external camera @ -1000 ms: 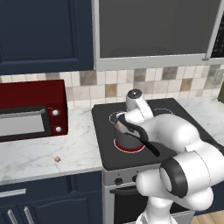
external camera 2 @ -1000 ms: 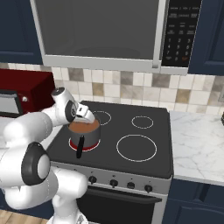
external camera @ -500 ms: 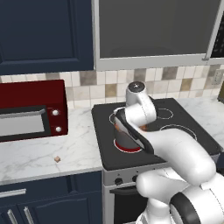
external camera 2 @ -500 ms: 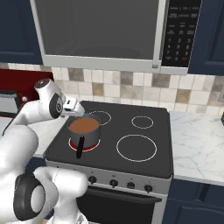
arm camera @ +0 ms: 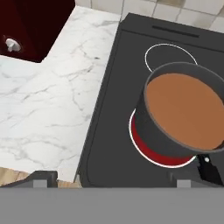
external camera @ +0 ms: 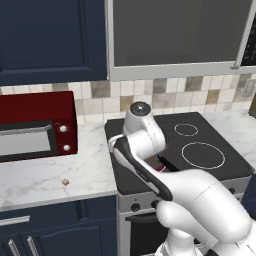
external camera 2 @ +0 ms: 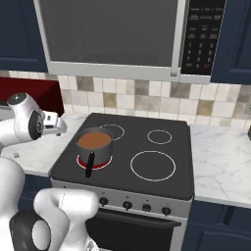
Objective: Pick up the sugar cube(s) and place them in the saucepan with hot chocolate.
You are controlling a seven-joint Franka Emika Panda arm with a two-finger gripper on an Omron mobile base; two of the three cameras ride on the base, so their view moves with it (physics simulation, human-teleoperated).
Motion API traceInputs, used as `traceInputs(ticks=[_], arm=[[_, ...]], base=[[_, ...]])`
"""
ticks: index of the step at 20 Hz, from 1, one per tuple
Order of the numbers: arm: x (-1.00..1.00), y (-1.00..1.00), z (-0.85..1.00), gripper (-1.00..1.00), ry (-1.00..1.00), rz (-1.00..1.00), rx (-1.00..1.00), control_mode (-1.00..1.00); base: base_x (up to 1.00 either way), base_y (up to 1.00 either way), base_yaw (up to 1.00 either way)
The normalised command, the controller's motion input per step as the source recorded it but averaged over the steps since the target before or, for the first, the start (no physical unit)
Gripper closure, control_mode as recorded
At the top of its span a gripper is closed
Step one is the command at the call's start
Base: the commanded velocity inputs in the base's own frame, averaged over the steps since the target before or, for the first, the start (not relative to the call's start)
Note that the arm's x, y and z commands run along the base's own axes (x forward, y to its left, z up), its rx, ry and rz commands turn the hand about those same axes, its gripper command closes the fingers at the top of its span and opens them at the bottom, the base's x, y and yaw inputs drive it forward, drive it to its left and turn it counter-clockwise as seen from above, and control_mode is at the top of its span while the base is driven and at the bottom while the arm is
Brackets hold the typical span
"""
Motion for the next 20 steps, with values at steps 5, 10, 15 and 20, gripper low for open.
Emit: traceInputs(ticks=[5, 10, 15, 20], arm=[[-0.39, 1.0, 0.07, -1.0, 0.08, 0.25, -0.01, -1.0], [-0.17, 0.92, -0.3, -1.0, 0.01, 0.22, 0.01, -1.0], [-0.04, 0.16, -0.46, -1.0, 0.0, 0.24, 0.09, -1.0], [0.0, 0.43, -0.38, -1.0, 0.0, 0.14, 0.03, -1.0]], base=[[0.0, 0.0, 0.0], [0.0, 0.0, 0.0], [0.0, 0.0, 0.0], [0.0, 0.0, 0.0]])
